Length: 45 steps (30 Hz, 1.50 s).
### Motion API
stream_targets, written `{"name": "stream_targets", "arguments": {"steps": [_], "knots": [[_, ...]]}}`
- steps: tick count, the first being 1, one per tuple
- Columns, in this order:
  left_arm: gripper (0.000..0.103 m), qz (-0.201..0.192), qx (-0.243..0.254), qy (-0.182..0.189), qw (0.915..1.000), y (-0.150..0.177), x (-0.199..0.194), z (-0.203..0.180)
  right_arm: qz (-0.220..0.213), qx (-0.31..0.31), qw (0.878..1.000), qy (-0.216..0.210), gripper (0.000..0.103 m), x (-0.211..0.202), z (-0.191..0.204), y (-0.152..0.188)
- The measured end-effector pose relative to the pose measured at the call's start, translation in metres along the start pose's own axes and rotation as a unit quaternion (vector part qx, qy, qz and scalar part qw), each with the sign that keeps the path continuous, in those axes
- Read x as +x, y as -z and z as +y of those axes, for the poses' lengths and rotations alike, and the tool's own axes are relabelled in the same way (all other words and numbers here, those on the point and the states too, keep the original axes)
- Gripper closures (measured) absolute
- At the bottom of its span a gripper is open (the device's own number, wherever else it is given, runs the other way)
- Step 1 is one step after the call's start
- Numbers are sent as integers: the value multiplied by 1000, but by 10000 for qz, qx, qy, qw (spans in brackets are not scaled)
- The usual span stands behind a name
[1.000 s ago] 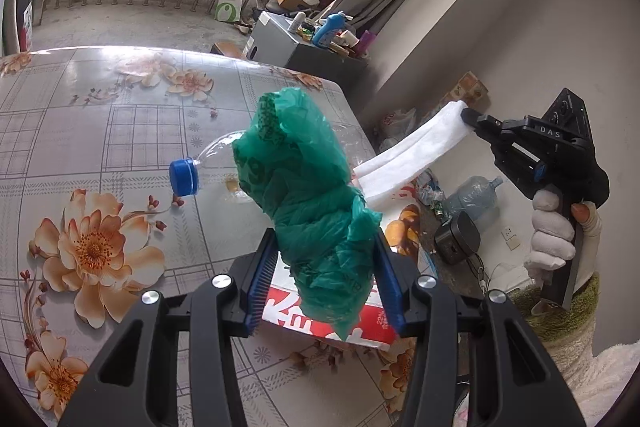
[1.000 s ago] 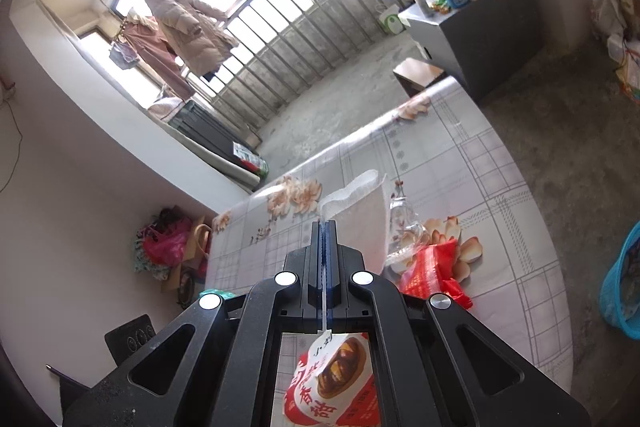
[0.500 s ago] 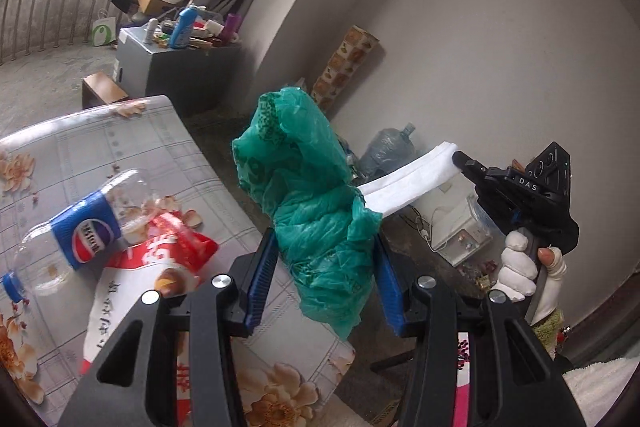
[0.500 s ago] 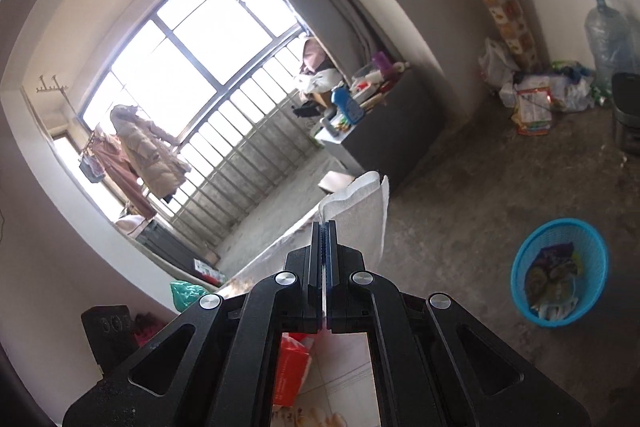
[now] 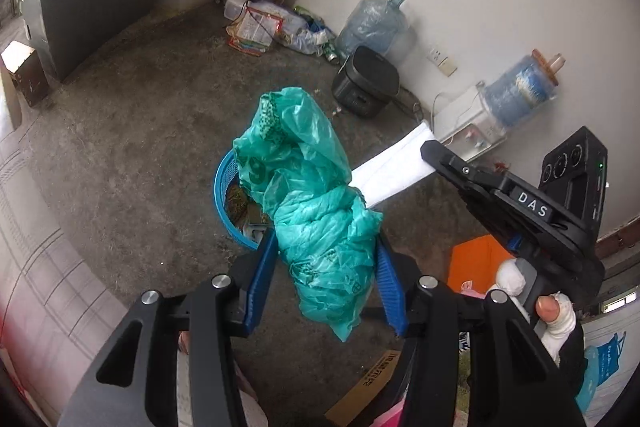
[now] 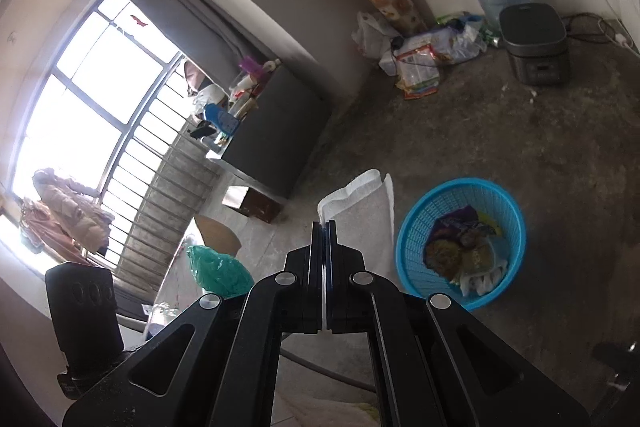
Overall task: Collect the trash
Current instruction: 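Carry the green bag and napkin over the blue basket and open both grippers, then move both open tools back over the table toward the snack bag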
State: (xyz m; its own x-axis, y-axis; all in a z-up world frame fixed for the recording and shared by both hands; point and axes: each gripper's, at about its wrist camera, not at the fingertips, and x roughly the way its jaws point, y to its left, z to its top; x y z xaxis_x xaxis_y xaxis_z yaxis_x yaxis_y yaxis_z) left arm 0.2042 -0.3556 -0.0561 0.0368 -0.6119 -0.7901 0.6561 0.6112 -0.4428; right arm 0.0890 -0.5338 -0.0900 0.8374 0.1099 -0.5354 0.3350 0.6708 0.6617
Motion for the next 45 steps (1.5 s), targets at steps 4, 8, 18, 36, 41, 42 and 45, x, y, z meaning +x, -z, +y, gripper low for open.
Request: {"name": "stream_targets", "arguments": {"steps": [4,8,18,36,41,42,45], "knots": [[56,368,175,-308,9987,-20,62,0,95,211,9995,232,103,20,-34,-7],[56,646,420,-470,9959,-34,113,4,275,298,9981,471,103,42,-56,-15],[24,666,668,-931,9912,-60,183,15,1019,796,9861,1044,63,113,-114,-17],[24,-1004,347,-354,9937,-51,0,-15,312,751,9957,440,50,30,-56,-5],[24,-1568,342,-352,9864,-19,-100,-7,384,426,9983,65,48,8,-8,7],[23,-1716,325,-352,9840,-9,-121,-2,399,321,9987,-4,47,4,2,10],[19,-2188,157,-501,9744,29,-182,26,464,27,9986,-247,43,-5,35,20]]}}
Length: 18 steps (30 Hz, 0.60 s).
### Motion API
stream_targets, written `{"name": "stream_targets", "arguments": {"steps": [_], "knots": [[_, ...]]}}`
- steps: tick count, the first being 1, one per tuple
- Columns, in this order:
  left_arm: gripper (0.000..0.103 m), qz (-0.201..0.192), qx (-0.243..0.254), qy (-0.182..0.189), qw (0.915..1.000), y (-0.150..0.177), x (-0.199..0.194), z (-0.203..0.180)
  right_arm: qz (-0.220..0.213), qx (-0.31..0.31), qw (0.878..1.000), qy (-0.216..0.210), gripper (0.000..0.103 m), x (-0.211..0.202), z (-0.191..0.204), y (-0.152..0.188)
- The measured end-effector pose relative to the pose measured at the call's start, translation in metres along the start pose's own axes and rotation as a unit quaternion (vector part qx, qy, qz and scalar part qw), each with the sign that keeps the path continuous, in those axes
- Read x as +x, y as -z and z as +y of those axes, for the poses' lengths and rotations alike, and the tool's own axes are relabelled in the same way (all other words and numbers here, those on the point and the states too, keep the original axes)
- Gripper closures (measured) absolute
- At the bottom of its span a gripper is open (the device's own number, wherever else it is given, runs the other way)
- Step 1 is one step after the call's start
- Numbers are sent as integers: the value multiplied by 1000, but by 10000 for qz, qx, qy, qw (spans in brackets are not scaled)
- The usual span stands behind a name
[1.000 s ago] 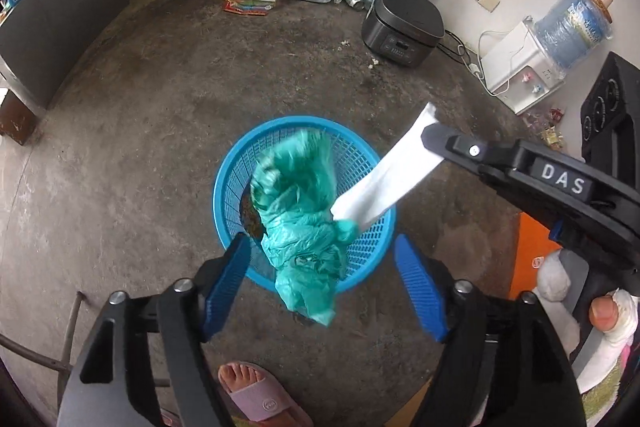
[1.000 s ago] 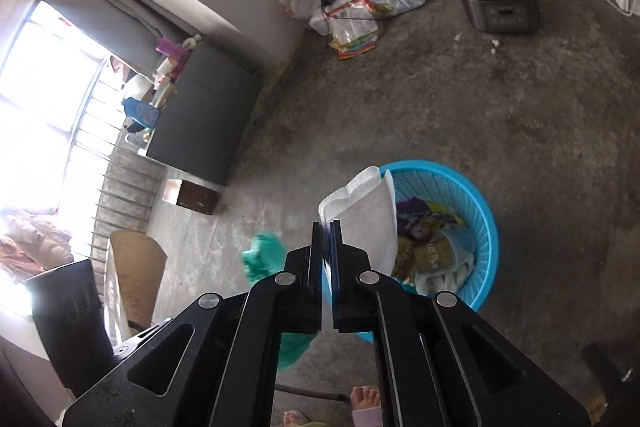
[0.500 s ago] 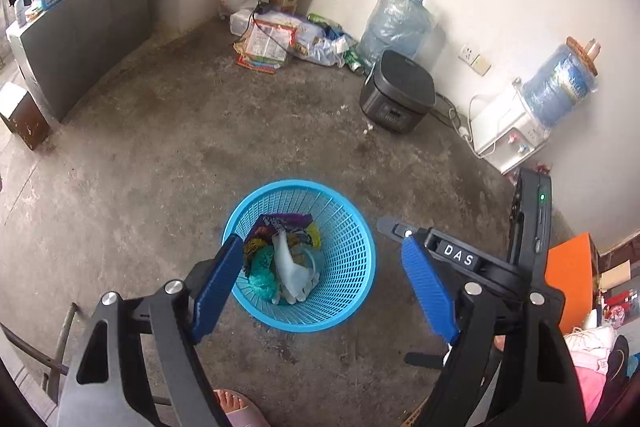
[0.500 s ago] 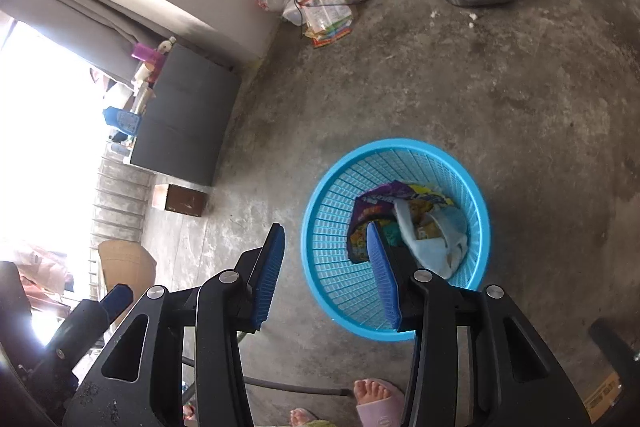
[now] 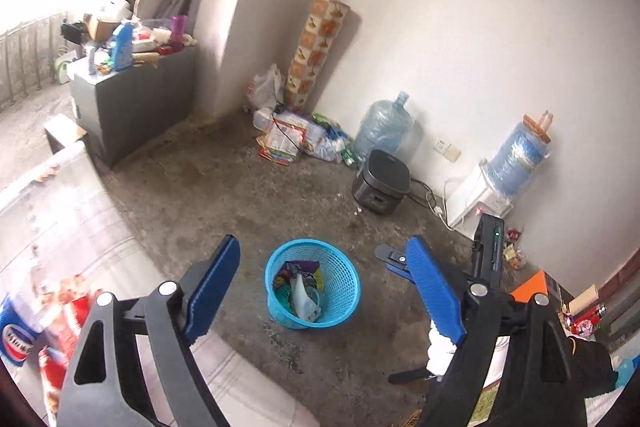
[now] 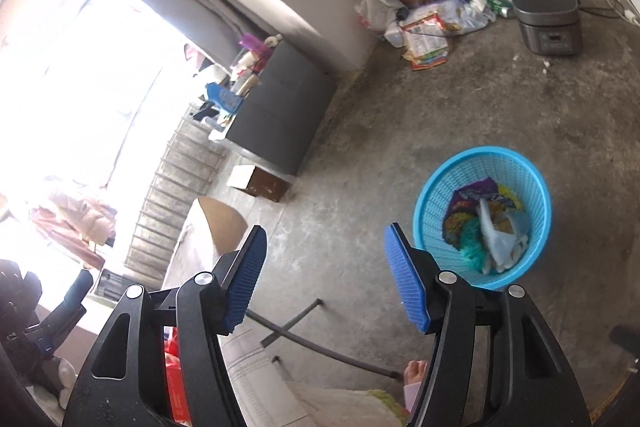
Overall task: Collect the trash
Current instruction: 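Move both open tools back over the table toward the snack bag, then grasp the red-and-white snack bag with the right gripper while the left gripper grasps the Pepsi bottle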
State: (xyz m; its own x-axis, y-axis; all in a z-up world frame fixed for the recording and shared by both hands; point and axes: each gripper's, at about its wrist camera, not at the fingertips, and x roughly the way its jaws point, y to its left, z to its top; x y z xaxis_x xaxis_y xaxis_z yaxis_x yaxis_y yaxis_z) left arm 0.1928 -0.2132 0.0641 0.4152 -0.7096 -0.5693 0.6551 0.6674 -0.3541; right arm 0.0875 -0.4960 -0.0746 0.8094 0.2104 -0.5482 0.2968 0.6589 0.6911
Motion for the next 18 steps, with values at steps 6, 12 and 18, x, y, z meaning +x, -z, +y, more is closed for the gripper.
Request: {"name": "stream_targets", "arguments": {"steps": [6,12,18], "knots": [[19,-758,-817,-1439,9833,45,-121,98,423,-623,9952,-629,38,0,68,31],[19,-607,-1494,-2899,9434,115,-164,182,1358,-1186,9744,-1346,28,34,147,86],[19,-171,-1872,-2618,9466,168,-149,208,2245,-1750,9482,-1411,24,76,214,148]]}}
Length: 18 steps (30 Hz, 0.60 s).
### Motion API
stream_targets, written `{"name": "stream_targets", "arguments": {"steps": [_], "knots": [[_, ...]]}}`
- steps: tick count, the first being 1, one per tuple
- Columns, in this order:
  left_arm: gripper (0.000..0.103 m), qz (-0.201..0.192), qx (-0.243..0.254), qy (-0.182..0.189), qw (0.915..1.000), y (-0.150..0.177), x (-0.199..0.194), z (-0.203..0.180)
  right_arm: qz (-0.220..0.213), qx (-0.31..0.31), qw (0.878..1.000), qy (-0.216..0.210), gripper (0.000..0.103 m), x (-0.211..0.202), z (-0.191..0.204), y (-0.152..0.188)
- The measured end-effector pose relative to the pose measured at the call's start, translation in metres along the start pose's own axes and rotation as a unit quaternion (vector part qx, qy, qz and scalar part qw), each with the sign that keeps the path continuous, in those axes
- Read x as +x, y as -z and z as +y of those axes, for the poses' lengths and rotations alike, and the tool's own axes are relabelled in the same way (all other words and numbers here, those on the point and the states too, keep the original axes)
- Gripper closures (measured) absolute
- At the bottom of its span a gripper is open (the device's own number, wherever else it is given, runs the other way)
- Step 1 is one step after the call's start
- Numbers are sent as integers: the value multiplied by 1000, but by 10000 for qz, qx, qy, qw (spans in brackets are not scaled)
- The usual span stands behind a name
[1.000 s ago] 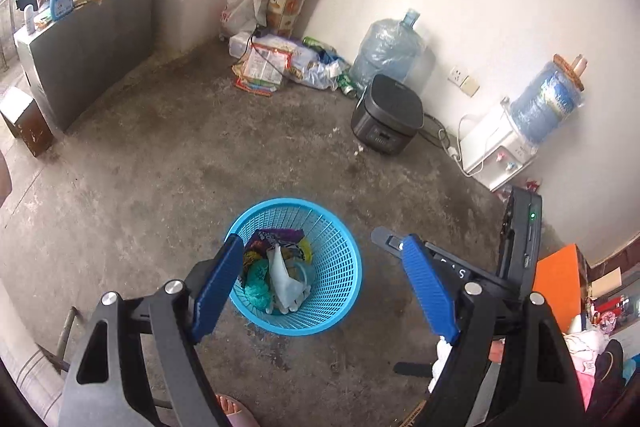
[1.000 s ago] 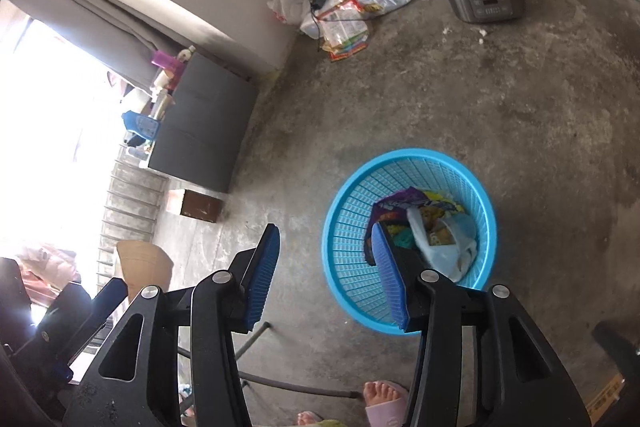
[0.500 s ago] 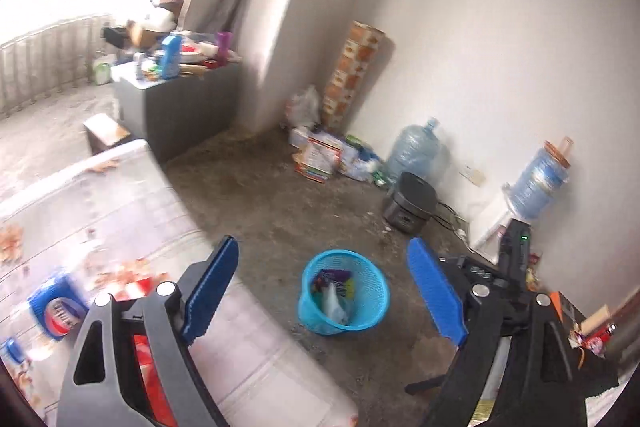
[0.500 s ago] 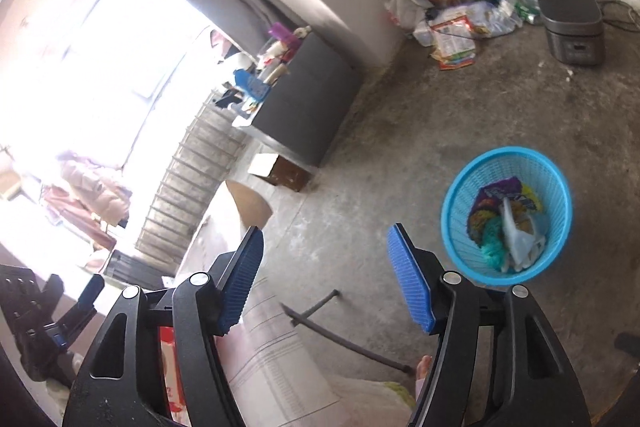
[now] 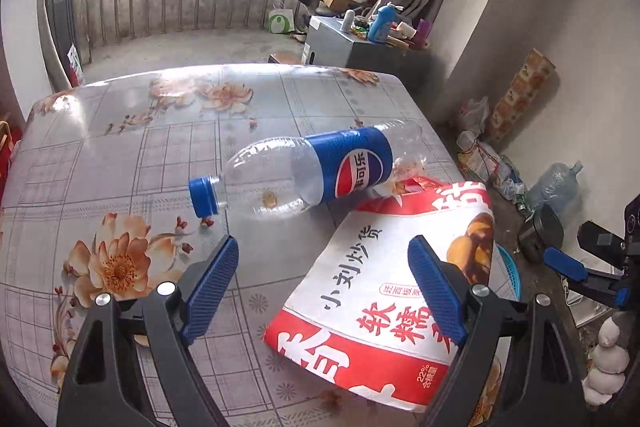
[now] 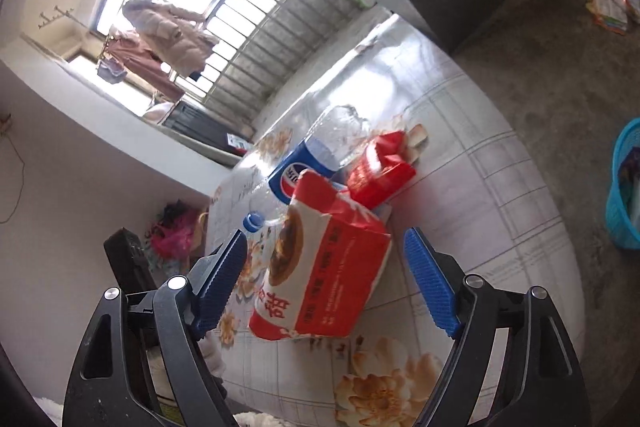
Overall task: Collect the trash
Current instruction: 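Grasp the red-and-white snack bag with the right gripper while the left gripper grasps the Pepsi bottle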
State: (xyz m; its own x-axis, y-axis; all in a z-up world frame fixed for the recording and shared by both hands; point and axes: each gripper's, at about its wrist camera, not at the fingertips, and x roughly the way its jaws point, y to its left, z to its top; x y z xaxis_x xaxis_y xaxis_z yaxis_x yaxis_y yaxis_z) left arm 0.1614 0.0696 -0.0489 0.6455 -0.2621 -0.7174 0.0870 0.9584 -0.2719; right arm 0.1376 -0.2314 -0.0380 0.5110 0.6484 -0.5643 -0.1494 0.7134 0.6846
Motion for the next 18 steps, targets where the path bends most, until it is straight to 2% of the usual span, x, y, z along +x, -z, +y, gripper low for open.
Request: {"name": "stream_targets", "arguments": {"steps": [4,10,11,14,18], "knots": [[19,173,280,295,9990,15,4,-8,225,-80,9995,213,23,30,24,-1],[19,481,507,802,9943,37,8,-15,492,-108,9954,821,25,57,31,7],[19,514,526,885,9934,36,9,-17,560,-78,9942,911,27,59,31,14],[19,553,579,1130,9904,47,7,-20,705,-7,9901,1216,45,61,26,20],[19,575,677,1456,9853,56,0,-23,796,62,9887,1268,62,45,16,27]]}}
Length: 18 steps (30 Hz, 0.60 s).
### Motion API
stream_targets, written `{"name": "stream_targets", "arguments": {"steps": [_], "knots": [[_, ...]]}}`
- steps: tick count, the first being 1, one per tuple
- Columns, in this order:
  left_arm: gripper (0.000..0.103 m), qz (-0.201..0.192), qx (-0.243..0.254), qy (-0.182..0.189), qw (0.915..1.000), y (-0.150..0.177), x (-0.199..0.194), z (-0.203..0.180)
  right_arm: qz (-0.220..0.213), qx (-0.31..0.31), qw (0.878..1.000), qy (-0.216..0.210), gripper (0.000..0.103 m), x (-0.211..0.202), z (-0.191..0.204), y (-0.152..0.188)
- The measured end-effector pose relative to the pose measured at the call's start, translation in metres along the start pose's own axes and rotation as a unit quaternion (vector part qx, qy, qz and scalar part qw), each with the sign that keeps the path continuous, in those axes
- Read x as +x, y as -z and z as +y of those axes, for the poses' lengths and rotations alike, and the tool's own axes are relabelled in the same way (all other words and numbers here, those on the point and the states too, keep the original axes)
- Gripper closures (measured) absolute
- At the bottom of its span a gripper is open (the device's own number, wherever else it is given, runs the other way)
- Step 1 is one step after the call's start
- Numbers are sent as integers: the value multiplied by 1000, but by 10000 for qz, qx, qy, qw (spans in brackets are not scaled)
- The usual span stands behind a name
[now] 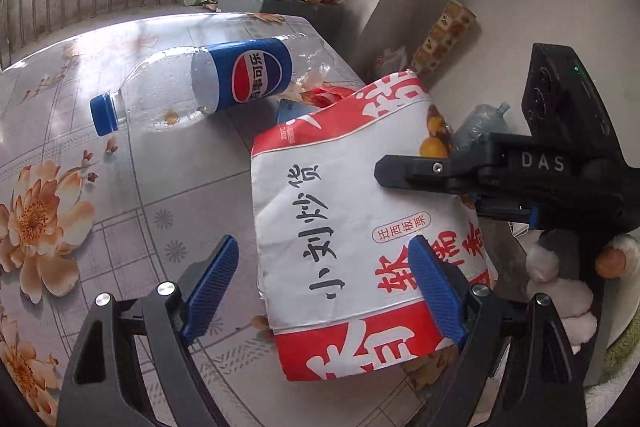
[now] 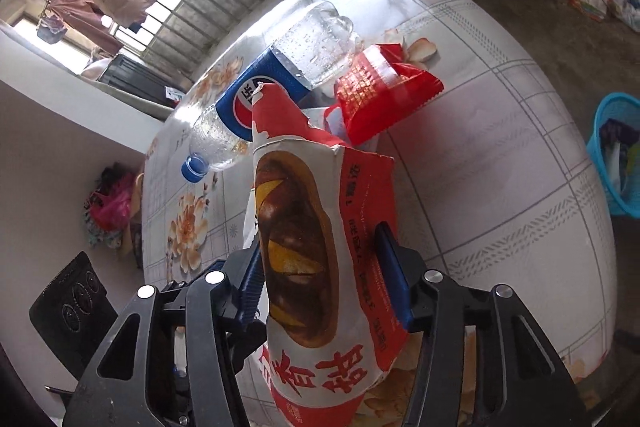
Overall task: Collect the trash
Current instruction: 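Grasp the red-and-white snack bag with the right gripper while the left gripper grasps the Pepsi bottle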
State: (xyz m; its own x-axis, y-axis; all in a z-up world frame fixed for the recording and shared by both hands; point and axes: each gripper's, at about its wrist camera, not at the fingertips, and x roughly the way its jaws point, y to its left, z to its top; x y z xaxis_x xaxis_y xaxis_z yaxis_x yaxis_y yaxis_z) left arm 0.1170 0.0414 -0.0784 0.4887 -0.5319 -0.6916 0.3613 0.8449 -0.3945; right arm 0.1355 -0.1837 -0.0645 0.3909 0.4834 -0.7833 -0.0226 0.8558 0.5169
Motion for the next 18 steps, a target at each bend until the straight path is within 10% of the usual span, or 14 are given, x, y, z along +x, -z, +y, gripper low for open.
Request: {"name": "stream_targets", "arguments": {"steps": [9,18], "knots": [[19,-602,165,142,9980,-14,-37,18,-79,99,9999,-70,79,-32,-18,20],[19,-794,-213,-155,9965,-120,-2,79,-133,447,9977,-495,79,-29,-30,21]]}}
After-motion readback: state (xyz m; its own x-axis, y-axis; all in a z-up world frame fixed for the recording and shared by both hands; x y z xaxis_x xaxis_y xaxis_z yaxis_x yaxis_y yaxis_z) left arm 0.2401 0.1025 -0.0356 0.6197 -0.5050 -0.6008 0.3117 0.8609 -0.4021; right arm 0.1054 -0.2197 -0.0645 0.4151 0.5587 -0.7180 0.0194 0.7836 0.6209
